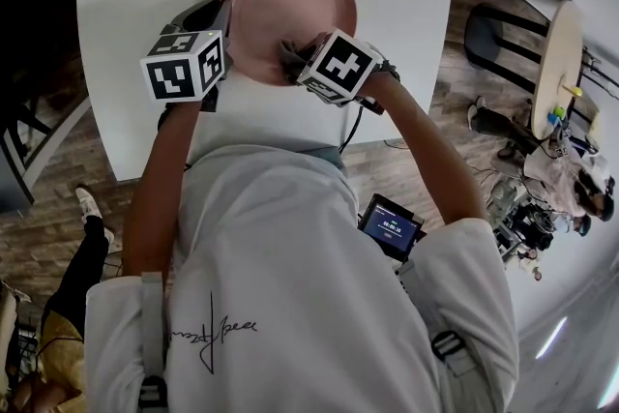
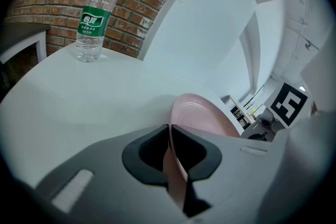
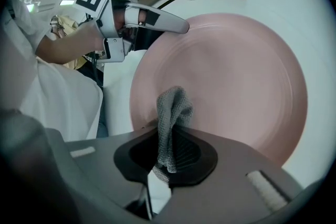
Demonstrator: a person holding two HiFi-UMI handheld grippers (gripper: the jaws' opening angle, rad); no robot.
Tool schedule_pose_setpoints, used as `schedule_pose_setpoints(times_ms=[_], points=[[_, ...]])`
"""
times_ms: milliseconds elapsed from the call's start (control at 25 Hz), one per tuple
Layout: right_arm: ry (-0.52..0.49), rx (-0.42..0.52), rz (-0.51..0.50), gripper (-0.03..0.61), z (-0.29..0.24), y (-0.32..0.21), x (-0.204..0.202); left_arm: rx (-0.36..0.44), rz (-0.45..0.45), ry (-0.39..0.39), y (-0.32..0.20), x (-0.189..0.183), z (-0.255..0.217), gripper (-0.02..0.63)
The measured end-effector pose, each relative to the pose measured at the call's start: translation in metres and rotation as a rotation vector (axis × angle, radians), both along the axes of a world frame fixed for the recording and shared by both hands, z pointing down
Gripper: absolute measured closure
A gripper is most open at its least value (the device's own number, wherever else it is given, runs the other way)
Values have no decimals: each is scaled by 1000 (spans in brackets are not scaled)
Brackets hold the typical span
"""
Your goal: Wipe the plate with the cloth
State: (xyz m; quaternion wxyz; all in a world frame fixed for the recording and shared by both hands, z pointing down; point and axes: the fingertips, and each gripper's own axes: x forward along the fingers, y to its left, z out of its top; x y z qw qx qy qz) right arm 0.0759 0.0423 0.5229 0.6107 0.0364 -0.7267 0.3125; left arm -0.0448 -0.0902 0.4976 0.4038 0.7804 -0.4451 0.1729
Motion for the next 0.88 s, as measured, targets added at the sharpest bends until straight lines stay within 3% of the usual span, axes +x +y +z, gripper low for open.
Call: schedule_pose_setpoints(times_ms=[880], points=[[116, 84, -227, 532, 4, -18, 21, 0, -1, -4, 0, -3, 3, 581]])
